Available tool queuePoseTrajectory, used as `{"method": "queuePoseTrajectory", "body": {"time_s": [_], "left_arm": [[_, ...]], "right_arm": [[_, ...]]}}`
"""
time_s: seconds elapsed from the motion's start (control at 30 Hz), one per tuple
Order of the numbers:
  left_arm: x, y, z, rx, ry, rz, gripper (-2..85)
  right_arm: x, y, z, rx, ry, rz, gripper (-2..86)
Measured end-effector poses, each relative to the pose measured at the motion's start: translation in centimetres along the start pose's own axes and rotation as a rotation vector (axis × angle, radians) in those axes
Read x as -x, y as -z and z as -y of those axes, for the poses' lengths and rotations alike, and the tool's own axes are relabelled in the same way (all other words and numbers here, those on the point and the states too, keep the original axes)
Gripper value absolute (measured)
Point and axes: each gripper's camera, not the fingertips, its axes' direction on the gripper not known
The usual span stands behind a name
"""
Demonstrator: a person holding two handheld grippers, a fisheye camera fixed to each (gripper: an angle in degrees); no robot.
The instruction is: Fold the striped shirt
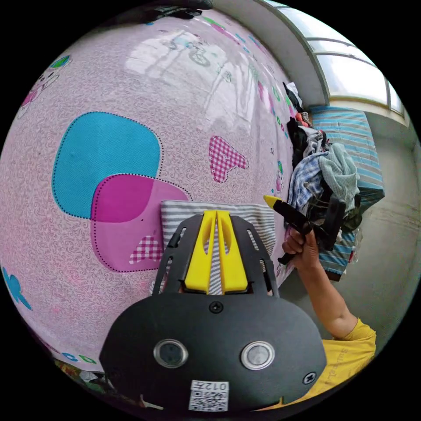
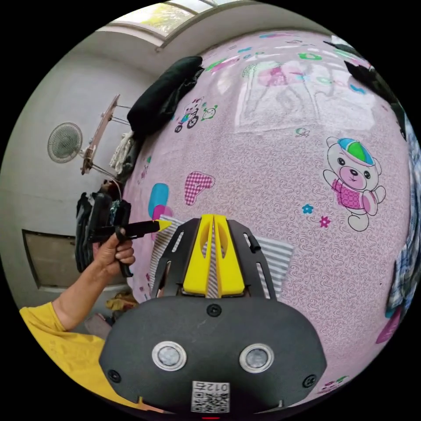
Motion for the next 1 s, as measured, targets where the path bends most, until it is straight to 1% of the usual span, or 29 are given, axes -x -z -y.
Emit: {"method": "queuePoseTrajectory", "body": {"time_s": [0.07,0.1,0.13,0.17,0.2,0.23,0.27,0.3,0.33,0.37,0.4,0.5,0.53,0.6,0.73,0.77,0.83,0.9,1.0], "left_arm": [[0.8,1.4,-1.0,-0.033,0.004,-0.058,0.5],[0.6,2.0,-1.7,-0.035,-0.048,-0.082,0.5],[0.4,2.1,-2.0,-0.022,-0.067,-0.081,0.5],[-0.2,1.9,-2.6,0.037,-0.098,-0.057,0.5],[-0.9,1.4,-3.2,0.103,-0.135,0.001,0.4],[-1.2,1.2,-3.6,0.123,-0.152,0.045,0.4],[-1.4,0.9,-4.2,0.144,-0.166,0.149,0.4],[-0.8,0.7,-4.6,0.156,-0.139,0.232,0.3],[-0.3,0.7,-4.7,0.159,-0.12,0.243,0.3],[1.1,1.2,-5.0,0.139,-0.076,0.215,0.4],[2.4,2.4,-5.6,0.086,-0.019,0.184,0.4],[3.7,6.0,-8.0,-0.007,0.001,0.184,0.5],[3.7,6.4,-8.5,0.001,-0.008,0.183,0.5],[4.3,6.8,-10.9,0.074,-0.018,0.159,0.5],[6.3,6.2,-14.2,0.069,0.021,0.105,0.4],[7.1,5.8,-14.6,0.062,0.037,0.051,0.4],[8.0,5.6,-14.8,0.031,0.057,-0.006,0.5],[8.8,5.3,-14.0,0.005,0.073,0.011,0.5],[10.3,4.4,-12.2,0.036,0.135,-0.002,0.5]], "right_arm": [[0.1,0.3,-0.7,0.051,0.047,0.049,0.2],[0.4,0.3,-1.0,0.064,0.073,0.05,0.2],[0.8,-0.2,-1.6,0.105,0.12,0.056,0.2],[1.1,-1.1,-2.0,0.167,0.145,0.058,0.2],[1.2,-1.6,-2.2,0.192,0.151,0.048,0.2],[1.2,-2.5,-2.5,0.225,0.151,0.013,0.1],[1.0,-3.1,-2.6,0.226,0.136,-0.01,0.1],[0.9,-3.1,-2.7,0.208,0.125,-0.005,0.1],[0.6,-2.7,-2.8,0.15,0.092,-0.007,0.1],[0.6,-1.8,-3.1,0.077,0.063,-0.05,0.1],[0.6,-1.4,-3.3,0.052,0.058,-0.057,0.1],[1.1,0.8,-4.7,0.025,0.099,0.018,0.1],[1.3,1.7,-5.8,0.025,0.125,0.031,0.1],[1.1,2.9,-8.0,0.043,0.144,0.063,0.3],[-0.5,4.1,-13.7,0.07,0.098,0.083,0.5],[-1.0,4.1,-15.0,0.08,0.079,0.096,0.5],[-1.3,3.9,-16.7,0.088,0.051,0.102,0.6],[-1.4,3.8,-18.0,0.094,0.043,0.107,0.6],[-1.2,3.4,-19.2,0.113,0.043,0.085,0.6]]}}
